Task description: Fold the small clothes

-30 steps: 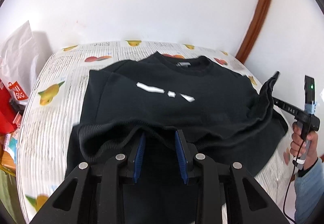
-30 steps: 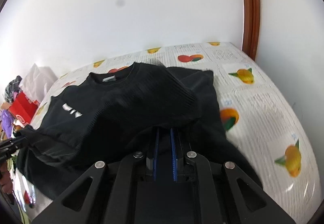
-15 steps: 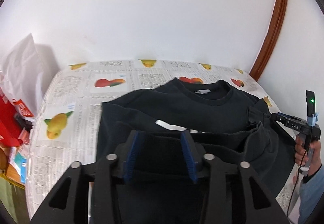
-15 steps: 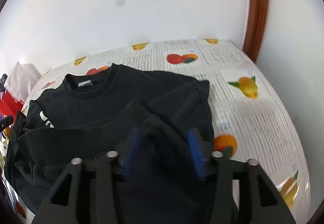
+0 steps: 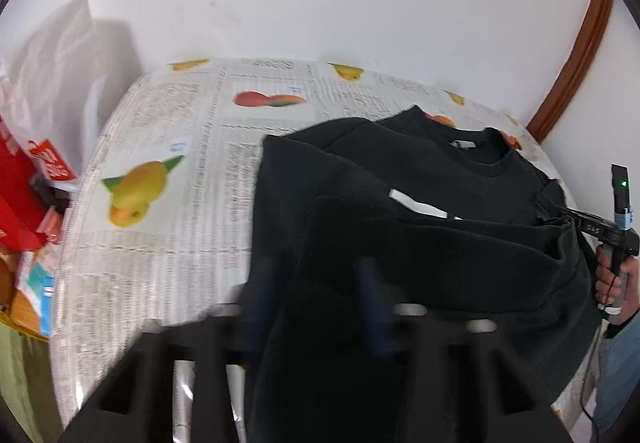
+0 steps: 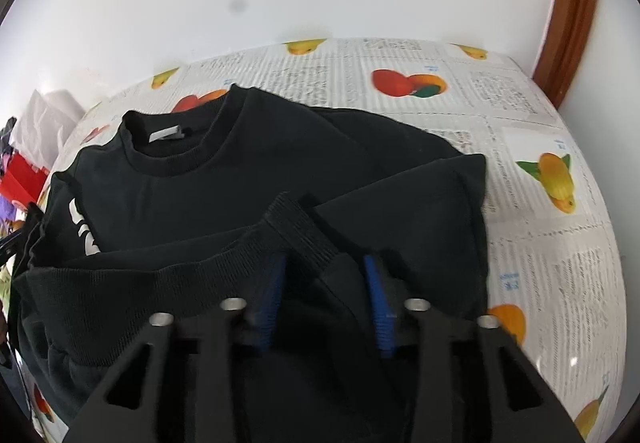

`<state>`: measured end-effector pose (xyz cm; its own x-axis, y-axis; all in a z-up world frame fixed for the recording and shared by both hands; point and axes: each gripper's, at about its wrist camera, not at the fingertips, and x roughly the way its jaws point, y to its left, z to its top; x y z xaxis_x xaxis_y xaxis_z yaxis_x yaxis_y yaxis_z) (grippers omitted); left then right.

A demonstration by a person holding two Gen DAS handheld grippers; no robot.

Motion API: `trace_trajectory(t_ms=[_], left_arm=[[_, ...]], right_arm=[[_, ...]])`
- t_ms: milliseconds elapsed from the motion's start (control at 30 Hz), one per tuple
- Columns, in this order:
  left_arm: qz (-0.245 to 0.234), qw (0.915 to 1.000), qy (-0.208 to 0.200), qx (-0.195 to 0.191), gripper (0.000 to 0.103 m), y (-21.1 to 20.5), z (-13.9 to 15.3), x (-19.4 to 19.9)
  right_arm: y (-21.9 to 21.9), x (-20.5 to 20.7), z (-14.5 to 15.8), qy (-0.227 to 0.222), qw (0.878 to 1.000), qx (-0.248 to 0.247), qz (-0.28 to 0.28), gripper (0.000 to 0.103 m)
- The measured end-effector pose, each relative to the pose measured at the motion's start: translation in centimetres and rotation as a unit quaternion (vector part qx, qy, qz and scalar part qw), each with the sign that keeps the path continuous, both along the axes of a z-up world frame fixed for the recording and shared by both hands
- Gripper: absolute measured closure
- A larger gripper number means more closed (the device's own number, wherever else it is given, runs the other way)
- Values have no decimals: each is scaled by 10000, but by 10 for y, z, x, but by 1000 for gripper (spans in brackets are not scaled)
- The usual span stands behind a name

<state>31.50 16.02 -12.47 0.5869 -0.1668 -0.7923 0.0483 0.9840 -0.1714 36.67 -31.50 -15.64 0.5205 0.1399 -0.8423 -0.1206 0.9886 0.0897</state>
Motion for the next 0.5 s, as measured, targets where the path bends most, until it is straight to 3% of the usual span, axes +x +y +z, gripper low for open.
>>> trace_trajectory(t_ms=[33, 67, 200, 267, 333, 500], left_arm=[[19, 9999, -80, 87, 89, -2, 3, -1], [-3, 9997, -197, 154, 90, -5, 7, -2], [193, 9985, -507, 102, 91, -3, 25, -6], [285, 9974, -648, -103, 91, 1, 30, -4], [352, 9969, -673, -180, 91, 0, 30, 1], [436, 9956, -824, 88, 91, -14, 23, 13]], right_arm=[[1, -2, 3, -85, 10000, -8, 46, 85], [0, -4, 7, -183, 9998, 60, 92, 89], [-27, -31, 51, -1345, 9897, 490, 56, 91], [-56, -37, 68, -1683, 9791, 1111, -283, 91], [-75, -35, 70, -1780, 9692, 1604, -573, 90], [-67, -13, 42, -1459, 9798, 984, -955, 90]])
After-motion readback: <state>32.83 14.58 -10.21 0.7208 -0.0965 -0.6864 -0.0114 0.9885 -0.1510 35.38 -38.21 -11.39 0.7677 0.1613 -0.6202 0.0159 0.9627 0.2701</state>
